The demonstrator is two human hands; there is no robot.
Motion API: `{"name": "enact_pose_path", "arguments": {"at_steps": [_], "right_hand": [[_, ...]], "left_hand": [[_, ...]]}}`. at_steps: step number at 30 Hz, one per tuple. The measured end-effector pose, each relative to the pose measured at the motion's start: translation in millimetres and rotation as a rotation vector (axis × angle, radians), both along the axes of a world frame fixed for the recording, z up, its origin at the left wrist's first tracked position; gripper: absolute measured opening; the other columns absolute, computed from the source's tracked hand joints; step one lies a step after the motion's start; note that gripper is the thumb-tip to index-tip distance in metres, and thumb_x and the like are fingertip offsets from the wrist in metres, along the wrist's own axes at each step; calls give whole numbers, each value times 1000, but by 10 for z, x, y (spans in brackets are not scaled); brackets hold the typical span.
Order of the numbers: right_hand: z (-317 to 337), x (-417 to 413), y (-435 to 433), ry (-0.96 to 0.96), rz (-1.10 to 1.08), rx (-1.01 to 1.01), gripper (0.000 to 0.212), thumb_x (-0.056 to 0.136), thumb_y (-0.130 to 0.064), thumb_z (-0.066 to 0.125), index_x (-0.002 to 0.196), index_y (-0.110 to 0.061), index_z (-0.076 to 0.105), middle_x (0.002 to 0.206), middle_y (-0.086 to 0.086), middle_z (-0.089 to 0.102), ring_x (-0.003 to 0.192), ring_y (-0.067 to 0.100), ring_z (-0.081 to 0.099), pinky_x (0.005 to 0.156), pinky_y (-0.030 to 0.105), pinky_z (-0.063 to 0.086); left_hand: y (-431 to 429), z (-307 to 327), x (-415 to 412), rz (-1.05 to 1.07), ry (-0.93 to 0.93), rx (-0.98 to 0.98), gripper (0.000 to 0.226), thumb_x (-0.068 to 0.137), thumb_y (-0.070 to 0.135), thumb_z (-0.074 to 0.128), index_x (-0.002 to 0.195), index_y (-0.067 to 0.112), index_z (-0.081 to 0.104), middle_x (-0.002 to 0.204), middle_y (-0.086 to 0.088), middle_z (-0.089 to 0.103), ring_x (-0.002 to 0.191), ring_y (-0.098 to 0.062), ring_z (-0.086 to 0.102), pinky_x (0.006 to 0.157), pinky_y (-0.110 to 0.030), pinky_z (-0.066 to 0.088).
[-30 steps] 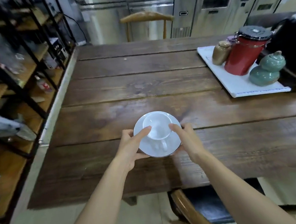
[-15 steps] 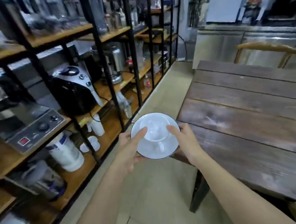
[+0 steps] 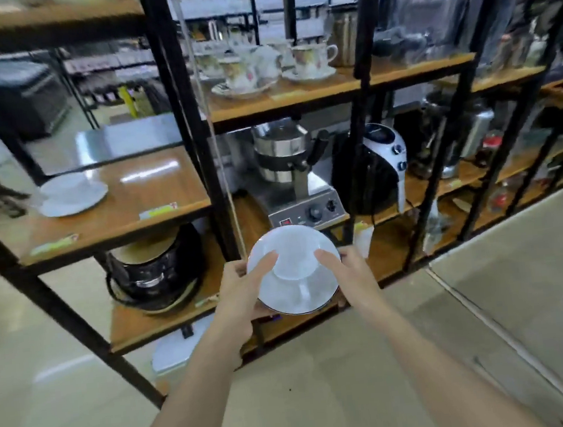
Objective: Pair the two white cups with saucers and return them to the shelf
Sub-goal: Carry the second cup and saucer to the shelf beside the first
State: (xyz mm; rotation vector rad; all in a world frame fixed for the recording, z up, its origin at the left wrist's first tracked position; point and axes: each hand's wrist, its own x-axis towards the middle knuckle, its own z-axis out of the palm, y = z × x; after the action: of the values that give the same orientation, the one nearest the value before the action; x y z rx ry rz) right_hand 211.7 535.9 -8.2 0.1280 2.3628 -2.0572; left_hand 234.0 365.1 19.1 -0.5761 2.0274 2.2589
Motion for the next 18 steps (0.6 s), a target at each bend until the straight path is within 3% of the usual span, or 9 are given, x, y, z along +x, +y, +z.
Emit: {"name": "enact_pose_path", "arguments": {"at_steps": [5,8,11,14,18], "right_hand": [[-69,-651,-731,-22,194,33,44,81,-54,57,108,-22,43,98,-3,51,84,12,53,56,19,41],[-80,-1047,-1145,-60,296,19,54,72,-62,57,109,-26,42,100,-2,52,83,14,54,54,19,43],[-68,-1371,-1516,-60,361,38,54,66,-66,55,104,-31,42,98,-8,51,87,14,55,63,24,49],[-28,-1681,-1838,-47,391,32,46,63,-68,54,93,-34,44,97,-4,53,85,15,56,59,24,44],[30,-2021,-2180,-31,428,58,62,63,-70,52,107,-28,42,97,-3,54,82,14,56,55,22,41]], "left_hand": [[-655,16,-337,174,-19,-12,55,70,45,74,111,19,47,105,-3,55,91,-23,60,48,-32,56],[-1007,24,-572,263,-46,-13,59,71,46,73,117,20,46,106,-1,54,94,-22,57,61,-39,58],[-1319,19,-820,346,-54,-1,60,73,43,73,119,16,46,112,-5,55,99,-27,57,75,-49,58],[-1582,56,-1073,386,-32,-33,56,75,42,71,119,13,50,115,-8,57,103,-29,57,75,-48,58],[-1904,107,-1390,449,11,-45,53,75,43,72,117,16,52,103,5,55,94,-19,56,67,-43,59]]}}
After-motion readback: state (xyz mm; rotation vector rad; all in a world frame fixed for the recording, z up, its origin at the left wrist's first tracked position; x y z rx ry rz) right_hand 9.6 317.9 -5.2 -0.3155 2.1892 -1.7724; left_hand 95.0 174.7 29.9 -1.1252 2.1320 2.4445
